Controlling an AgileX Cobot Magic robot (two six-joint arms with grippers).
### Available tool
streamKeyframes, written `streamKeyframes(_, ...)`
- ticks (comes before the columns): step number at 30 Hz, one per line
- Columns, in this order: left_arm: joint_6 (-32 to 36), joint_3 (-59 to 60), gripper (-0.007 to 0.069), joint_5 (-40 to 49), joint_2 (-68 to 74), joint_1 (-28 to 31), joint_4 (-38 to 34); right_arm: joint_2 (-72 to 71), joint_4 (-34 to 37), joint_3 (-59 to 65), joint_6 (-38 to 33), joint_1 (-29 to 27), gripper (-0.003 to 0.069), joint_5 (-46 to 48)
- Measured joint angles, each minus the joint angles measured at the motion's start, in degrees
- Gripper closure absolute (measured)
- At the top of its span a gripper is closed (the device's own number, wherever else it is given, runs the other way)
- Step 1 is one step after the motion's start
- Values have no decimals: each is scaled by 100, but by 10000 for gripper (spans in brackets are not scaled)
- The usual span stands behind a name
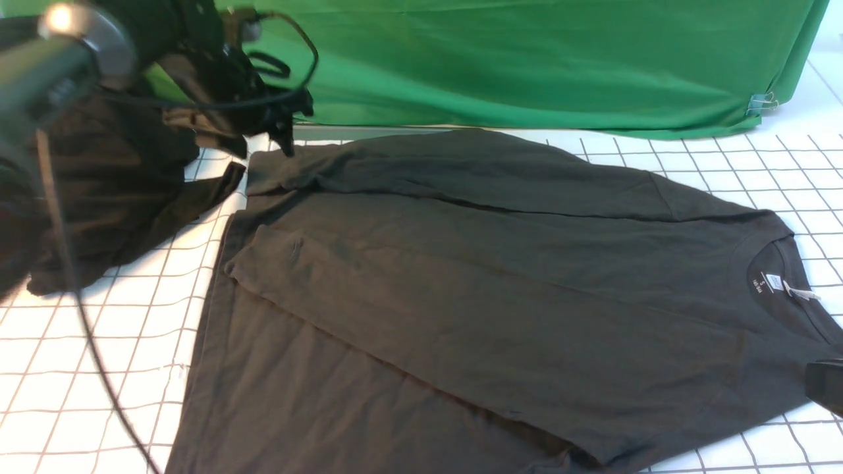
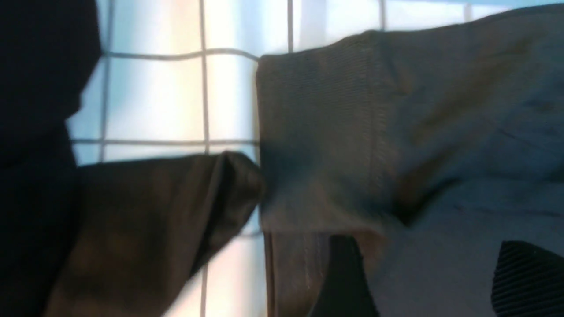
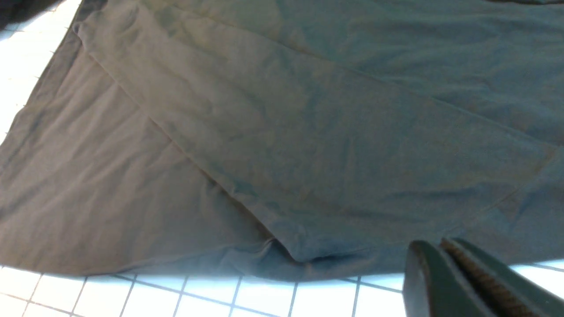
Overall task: Fold a long-sleeved shirt over a white checkered tablecloth.
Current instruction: 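Grab the top left corner of the dark shirt with the left gripper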
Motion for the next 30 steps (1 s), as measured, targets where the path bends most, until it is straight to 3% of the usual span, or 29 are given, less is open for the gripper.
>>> streamKeyframes(12,-344,-354,223,-110,688,0,761,0,0,0,0,0,638,43)
streamKeyframes(30,-429,-373,224,-556,694,155,951,0,0,0,-16,0,619,48)
